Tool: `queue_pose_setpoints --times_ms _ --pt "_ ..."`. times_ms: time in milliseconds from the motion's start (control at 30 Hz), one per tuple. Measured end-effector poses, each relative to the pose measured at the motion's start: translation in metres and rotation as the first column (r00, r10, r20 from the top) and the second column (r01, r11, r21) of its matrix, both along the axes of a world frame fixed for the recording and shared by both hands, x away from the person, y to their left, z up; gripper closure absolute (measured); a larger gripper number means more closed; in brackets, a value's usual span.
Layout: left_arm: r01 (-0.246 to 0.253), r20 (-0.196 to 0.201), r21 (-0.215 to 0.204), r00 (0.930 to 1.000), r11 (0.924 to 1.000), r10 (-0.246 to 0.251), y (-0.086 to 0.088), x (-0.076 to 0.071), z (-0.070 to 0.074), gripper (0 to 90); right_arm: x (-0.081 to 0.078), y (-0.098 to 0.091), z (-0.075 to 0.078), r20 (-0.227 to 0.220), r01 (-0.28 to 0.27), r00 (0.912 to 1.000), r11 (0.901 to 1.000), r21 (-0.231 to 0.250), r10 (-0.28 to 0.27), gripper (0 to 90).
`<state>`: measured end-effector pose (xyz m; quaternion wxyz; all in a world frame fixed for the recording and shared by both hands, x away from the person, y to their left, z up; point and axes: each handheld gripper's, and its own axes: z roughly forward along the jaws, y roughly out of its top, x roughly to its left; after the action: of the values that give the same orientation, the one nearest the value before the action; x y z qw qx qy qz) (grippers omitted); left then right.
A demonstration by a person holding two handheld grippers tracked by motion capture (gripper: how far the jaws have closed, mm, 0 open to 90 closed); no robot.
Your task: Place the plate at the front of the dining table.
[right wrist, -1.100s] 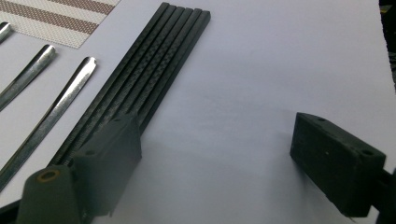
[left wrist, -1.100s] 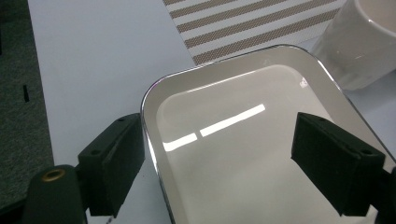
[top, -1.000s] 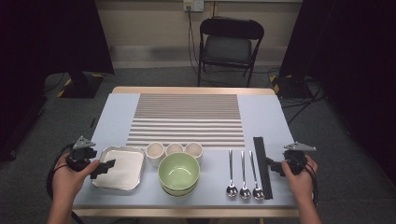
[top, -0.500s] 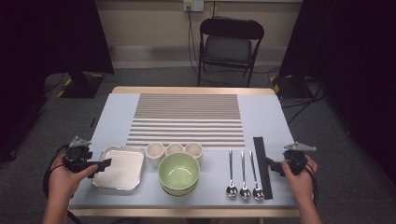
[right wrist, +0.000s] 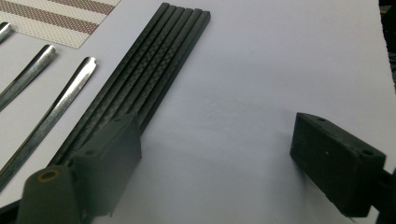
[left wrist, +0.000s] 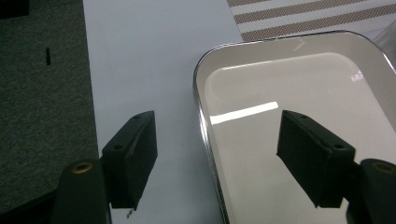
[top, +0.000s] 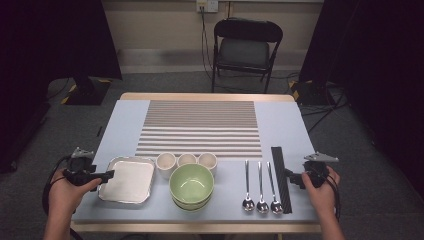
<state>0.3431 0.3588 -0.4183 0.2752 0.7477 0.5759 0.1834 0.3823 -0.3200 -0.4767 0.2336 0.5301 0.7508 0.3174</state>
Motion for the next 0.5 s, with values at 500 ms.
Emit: queue_pose_setpoints --times_ms 500 --pt "-0.006 0.011 0.005 0.9999 1.0 0.006 0.0039 -0.0009 -0.0054 42.5 0.0 -0.0001 -0.0001 0.001 0.0 1.0 1.0 0.0 0.0 15.2"
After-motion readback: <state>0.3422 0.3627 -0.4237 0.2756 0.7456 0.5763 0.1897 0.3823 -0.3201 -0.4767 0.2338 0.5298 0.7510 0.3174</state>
